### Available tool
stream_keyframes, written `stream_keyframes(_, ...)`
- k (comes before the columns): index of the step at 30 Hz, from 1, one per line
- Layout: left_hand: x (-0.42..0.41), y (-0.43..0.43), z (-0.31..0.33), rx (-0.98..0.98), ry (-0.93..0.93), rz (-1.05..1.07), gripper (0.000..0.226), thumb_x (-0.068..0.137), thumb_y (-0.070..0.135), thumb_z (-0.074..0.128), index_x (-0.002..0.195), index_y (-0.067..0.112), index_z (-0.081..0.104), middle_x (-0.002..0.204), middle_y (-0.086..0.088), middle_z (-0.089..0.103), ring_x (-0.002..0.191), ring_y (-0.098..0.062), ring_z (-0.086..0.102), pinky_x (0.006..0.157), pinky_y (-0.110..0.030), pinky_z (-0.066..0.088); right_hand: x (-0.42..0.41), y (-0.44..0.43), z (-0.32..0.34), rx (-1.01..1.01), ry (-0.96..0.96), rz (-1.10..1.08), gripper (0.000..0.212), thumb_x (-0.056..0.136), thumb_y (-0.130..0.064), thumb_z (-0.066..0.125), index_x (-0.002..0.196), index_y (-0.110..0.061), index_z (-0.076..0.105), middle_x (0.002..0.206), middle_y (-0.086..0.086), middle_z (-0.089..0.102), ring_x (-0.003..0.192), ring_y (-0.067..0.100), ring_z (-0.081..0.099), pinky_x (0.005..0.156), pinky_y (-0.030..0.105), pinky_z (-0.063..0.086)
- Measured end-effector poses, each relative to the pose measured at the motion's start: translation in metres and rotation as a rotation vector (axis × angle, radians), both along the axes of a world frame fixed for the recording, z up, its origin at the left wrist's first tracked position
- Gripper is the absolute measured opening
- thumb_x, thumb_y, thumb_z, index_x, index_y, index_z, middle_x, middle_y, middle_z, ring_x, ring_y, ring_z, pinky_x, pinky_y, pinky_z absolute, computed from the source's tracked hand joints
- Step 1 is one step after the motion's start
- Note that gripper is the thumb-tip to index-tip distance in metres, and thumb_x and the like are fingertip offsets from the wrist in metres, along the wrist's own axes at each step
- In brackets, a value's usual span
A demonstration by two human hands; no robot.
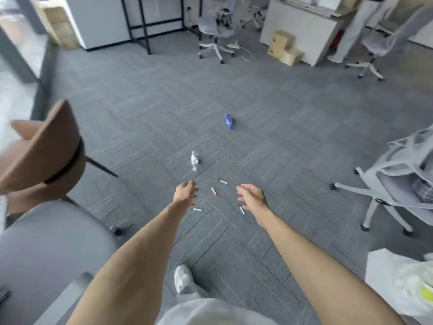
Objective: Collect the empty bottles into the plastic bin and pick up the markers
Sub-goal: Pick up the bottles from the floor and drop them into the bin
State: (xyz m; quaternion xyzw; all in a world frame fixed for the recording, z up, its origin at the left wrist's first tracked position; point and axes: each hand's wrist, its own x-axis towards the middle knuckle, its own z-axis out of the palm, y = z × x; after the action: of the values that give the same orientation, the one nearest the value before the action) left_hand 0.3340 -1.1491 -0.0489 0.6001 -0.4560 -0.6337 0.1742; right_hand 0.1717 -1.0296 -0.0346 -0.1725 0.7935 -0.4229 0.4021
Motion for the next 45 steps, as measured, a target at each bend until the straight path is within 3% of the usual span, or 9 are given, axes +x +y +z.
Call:
stream_keyframes(5,-0.052,-0.078,0.008,-0.033,0.006,-0.122,0.037,0.101,0.027,0.039,0.127,0.007,0.054,0.114,-0.007,0.063,0.097,-0.021,0.058,0.083,-0.037,0.049,-0.044,-0.054,0.010,-0.025,0.005,-0.102,0.032,0.095,-0.029,0.060,0.124,-0.014,0.061,0.117,0.005,0.067,0.097,0.016,0.065,0.085,0.037,0.055)
stream_keyframes(16,-0.141,-0.195,-0.011,0.013,-0.098,-0.164,0.037,0.101,0.028,0.040,0.129,0.007,0.053,0.108,-0.004,0.060,0.098,-0.022,0.057,0.083,-0.039,0.050,-0.133,-0.174,-0.033,0.017,-0.101,-0.141,0.037,0.093,-0.032,0.062,0.125,-0.014,0.062,0.108,0.004,0.069,0.104,0.021,0.066,0.083,0.036,0.055)
stream_keyframes(20,-0.179,-0.249,-0.017,0.014,-0.165,-0.127,0.037,0.101,0.028,0.040,0.130,0.007,0.052,0.122,-0.010,0.063,0.105,-0.025,0.060,0.084,-0.040,0.051,-0.186,-0.237,-0.054,0.025,-0.139,-0.114,0.037,0.093,-0.034,0.061,0.124,-0.013,0.063,0.110,0.004,0.069,0.102,0.020,0.066,0.076,0.032,0.054)
stream_keyframes(27,-0.231,-0.322,-0.031,0.043,-0.182,0.009,0.036,0.102,0.026,0.040,0.130,0.007,0.052,0.126,-0.012,0.062,0.101,-0.023,0.058,0.094,-0.047,0.051,-0.256,-0.344,-0.063,0.079,-0.125,0.028,0.035,0.089,-0.033,0.063,0.118,-0.015,0.065,0.115,0.005,0.069,0.109,0.024,0.065,0.096,0.044,0.053)
stream_keyframes(30,-0.245,-0.354,-0.036,0.041,-0.175,0.068,0.035,0.102,0.025,0.039,0.129,0.007,0.052,0.126,-0.012,0.062,0.105,-0.026,0.060,0.090,-0.045,0.052,-0.272,-0.390,-0.065,0.094,-0.118,0.101,0.039,0.085,-0.037,0.065,0.117,-0.015,0.066,0.118,0.006,0.070,0.112,0.025,0.065,0.100,0.046,0.051)
stream_keyframes(33,-0.256,-0.394,-0.040,0.032,-0.176,0.106,0.034,0.101,0.023,0.038,0.127,0.007,0.053,0.124,-0.011,0.063,0.101,-0.024,0.059,0.084,-0.040,0.051,-0.285,-0.443,-0.063,0.107,-0.090,0.177,0.042,0.085,-0.038,0.064,0.121,-0.016,0.065,0.121,0.006,0.069,0.112,0.023,0.065,0.101,0.045,0.051)
stream_keyframes(40,-0.279,-0.517,-0.076,0.121,-0.126,0.141,0.035,0.101,0.025,0.038,0.128,0.007,0.050,0.122,-0.010,0.063,0.101,-0.023,0.057,0.087,-0.042,0.050,-0.306,-0.573,-0.074,0.147,-0.049,0.264,0.037,0.086,-0.035,0.063,0.120,-0.021,0.064,0.119,0.004,0.069,0.110,0.021,0.065,0.100,0.045,0.051)
stream_keyframes(45,-0.300,-0.612,-0.135,0.180,-0.110,0.084,0.023,0.100,0.023,0.039,0.112,0.010,0.054,0.116,-0.010,0.063,0.101,-0.024,0.058,0.080,-0.039,0.050,-0.319,-0.666,-0.113,0.236,-0.064,0.266,0.037,0.088,-0.032,0.063,0.124,-0.019,0.062,0.120,0.003,0.068,0.111,0.021,0.064,0.100,0.044,0.051)
